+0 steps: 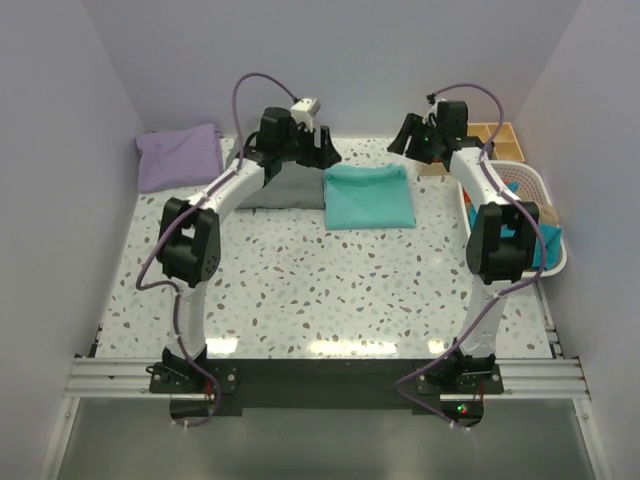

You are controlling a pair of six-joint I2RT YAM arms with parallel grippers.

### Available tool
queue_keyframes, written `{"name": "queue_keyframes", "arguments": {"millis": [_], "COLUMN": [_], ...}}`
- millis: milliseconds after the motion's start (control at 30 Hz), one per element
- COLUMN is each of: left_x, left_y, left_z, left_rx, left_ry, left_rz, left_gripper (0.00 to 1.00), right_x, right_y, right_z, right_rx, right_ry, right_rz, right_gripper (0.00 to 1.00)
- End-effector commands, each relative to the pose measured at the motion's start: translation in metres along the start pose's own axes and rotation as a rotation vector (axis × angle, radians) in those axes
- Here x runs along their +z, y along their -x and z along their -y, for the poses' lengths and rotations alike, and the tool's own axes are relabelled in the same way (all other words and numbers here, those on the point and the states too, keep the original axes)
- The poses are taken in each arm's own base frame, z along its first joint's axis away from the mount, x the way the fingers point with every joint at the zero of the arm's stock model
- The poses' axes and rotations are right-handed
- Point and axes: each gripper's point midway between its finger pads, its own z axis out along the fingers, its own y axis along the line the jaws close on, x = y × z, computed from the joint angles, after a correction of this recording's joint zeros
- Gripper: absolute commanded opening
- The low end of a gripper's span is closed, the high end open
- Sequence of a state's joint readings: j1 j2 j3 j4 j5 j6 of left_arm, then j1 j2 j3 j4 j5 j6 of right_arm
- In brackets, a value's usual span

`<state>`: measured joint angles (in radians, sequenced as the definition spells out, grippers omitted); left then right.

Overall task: Fold and stack the t-shirts
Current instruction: Fold the tshirt

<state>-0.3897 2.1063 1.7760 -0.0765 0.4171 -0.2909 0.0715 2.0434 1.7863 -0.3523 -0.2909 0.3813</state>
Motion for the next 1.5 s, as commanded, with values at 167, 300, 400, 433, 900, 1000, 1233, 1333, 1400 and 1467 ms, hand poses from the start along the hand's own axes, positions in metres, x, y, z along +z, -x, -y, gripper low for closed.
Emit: {"name": "queue_keyframes", "arguments": {"millis": [167, 300, 400, 433, 900, 1000, 1233, 1333, 1400, 1467], "left_x": [0.032, 0.036, 0.042, 0.044, 0.102, 0.106, 0.101, 0.098, 0.100, 0.101], "left_y": [-0.041, -0.052, -0.060, -0.062, -0.062, -0.057, -0.047, -0.044, -0.044, -0.044], "left_z": [0.037, 0.036, 0.032, 0.029, -0.025, -0.044, -0.068, -0.068, -0.069, -0.069], "left_rx": [-0.040, -0.063, -0.072, -0.075, -0.044, -0.023, -0.012, 0.001, 0.000, 0.001], "left_ry": [-0.221, -0.242, -0.234, -0.229, -0.149, -0.106, -0.073, -0.063, -0.064, -0.066], "left_rz": [-0.109, -0.144, -0.152, -0.154, -0.086, -0.052, 0.001, 0.014, 0.015, 0.010], "left_gripper": [0.79, 0.78, 0.78, 0.78, 0.79, 0.79, 0.80, 0.80, 0.81, 0.81], "right_x": [0.014, 0.016, 0.021, 0.023, 0.097, 0.109, 0.104, 0.106, 0.109, 0.118], "right_y": [-0.037, -0.057, -0.064, -0.067, -0.049, -0.045, -0.028, -0.020, -0.009, -0.005], "right_z": [-0.006, -0.005, -0.001, 0.000, 0.029, 0.032, 0.021, 0.023, 0.022, 0.027], "right_rx": [0.045, 0.054, 0.062, 0.063, 0.011, -0.011, -0.040, -0.061, -0.082, -0.087], "right_ry": [0.044, 0.045, 0.042, 0.039, -0.003, -0.003, 0.038, 0.036, 0.028, 0.012], "right_rz": [-0.154, -0.203, -0.221, -0.226, -0.168, -0.161, -0.080, -0.048, -0.030, -0.031], "right_gripper": [0.57, 0.56, 0.56, 0.56, 0.60, 0.61, 0.63, 0.63, 0.63, 0.64]}}
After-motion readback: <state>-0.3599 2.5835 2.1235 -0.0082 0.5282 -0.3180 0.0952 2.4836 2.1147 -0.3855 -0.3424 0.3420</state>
